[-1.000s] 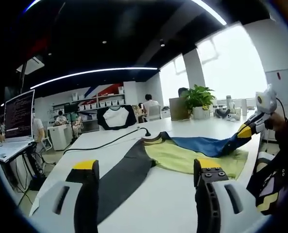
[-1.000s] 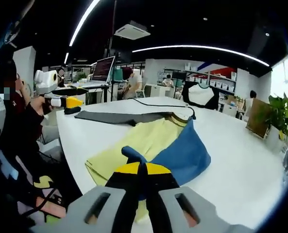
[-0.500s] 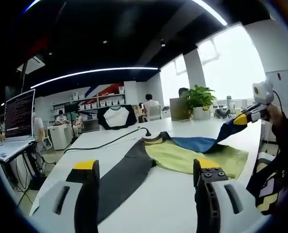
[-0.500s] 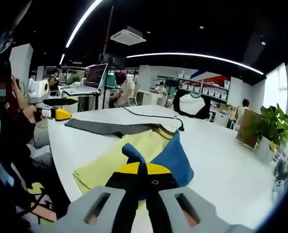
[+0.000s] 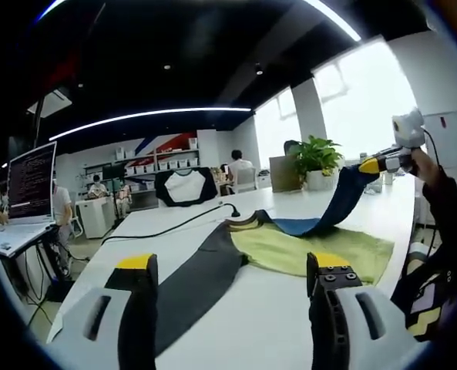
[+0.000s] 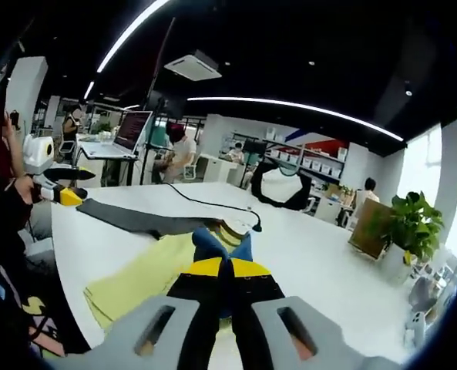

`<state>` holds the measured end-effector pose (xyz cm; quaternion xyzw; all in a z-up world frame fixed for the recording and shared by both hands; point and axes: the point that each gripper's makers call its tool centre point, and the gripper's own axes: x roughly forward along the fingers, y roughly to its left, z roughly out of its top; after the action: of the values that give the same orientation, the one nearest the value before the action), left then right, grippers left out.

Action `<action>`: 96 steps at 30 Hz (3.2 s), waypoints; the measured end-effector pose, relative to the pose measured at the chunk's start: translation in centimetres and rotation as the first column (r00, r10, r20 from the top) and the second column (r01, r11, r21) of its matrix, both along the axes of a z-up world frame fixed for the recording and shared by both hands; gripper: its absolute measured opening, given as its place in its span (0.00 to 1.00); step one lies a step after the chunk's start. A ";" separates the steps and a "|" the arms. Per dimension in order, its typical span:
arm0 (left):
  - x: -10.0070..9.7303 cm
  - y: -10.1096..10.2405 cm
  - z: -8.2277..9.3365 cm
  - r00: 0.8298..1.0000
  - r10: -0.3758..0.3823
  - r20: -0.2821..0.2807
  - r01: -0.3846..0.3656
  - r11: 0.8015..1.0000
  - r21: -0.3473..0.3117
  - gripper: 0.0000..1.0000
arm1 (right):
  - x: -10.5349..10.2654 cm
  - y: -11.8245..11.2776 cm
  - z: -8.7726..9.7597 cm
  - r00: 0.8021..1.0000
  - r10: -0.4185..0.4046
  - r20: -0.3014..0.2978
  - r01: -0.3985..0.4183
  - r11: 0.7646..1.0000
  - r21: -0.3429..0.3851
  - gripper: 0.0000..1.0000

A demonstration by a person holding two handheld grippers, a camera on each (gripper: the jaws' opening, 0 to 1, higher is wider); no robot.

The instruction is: Fold the garment on the visible template until the final outline fits inside the template.

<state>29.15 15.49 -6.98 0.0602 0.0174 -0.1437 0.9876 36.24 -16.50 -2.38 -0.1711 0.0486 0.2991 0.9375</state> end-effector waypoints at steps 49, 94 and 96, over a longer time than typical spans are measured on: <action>-0.1 0.6 0.0 1.000 0.014 -0.009 -0.014 1.000 0.004 0.82 | 10.8 -19.5 -0.7 0.838 -0.545 0.038 0.545 0.832 -0.102 0.00; -0.3 1.7 -0.1 0.999 0.022 -0.026 -0.022 1.000 -0.001 0.78 | 14.6 -26.6 -15.8 0.751 -0.636 -0.178 0.536 0.744 -0.398 0.01; -0.3 1.7 -0.1 0.999 0.022 -0.026 -0.022 1.000 0.003 0.78 | 14.6 -26.9 -15.9 0.753 -0.631 -0.186 0.528 0.749 -0.401 0.02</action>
<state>28.83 17.19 -7.09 0.0597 0.0310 -0.1336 0.9887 50.86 -43.43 -18.26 -0.2493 0.2946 0.0000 0.9225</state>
